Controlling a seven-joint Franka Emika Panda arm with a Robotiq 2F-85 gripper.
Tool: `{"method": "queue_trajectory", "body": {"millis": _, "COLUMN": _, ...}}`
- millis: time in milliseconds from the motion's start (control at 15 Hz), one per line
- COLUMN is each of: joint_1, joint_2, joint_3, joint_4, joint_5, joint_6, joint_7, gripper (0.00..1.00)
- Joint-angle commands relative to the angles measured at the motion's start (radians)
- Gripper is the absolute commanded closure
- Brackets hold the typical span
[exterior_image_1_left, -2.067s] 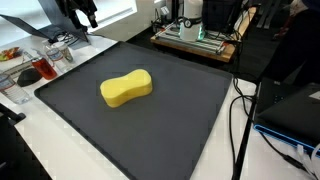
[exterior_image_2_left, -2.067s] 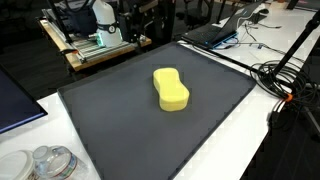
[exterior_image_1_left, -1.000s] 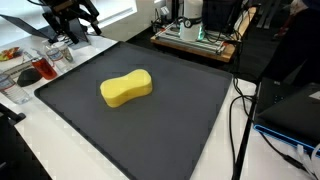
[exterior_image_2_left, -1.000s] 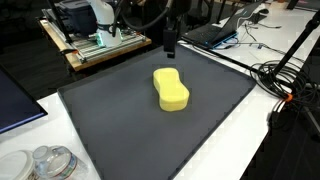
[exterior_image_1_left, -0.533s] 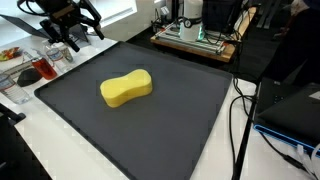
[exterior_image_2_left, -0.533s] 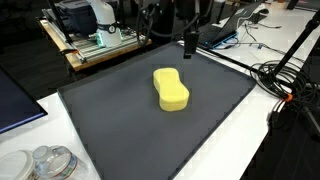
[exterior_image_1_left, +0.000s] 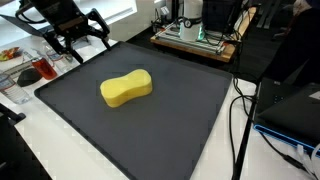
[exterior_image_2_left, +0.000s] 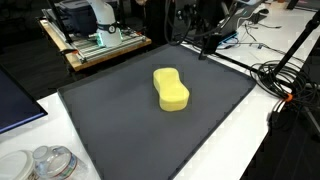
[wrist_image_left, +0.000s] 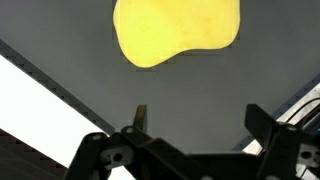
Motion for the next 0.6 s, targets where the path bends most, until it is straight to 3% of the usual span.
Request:
{"method": "queue_trajectory", "body": {"millis": 0, "joint_1": 0.036, "joint_2": 0.007, "joint_3": -0.001, "joint_4": 0.012, "joint_5": -0.045, "joint_6": -0.049, "joint_7": 0.078, "gripper": 0.0}}
{"method": "queue_trajectory", "body": {"millis": 200, "joint_1": 0.062, "joint_2": 0.0, "joint_3": -0.006, "joint_4": -0.006, "joint_5": -0.04, "joint_6": -0.094, "joint_7": 0.238, "gripper": 0.0}}
{"method": "queue_trajectory", "body": {"millis": 533, "joint_1": 0.117, "joint_2": -0.023, "joint_3": -0.04, "joint_4": -0.076, "joint_5": -0.023, "joint_6": -0.045, "joint_7": 0.55, "gripper": 0.0}}
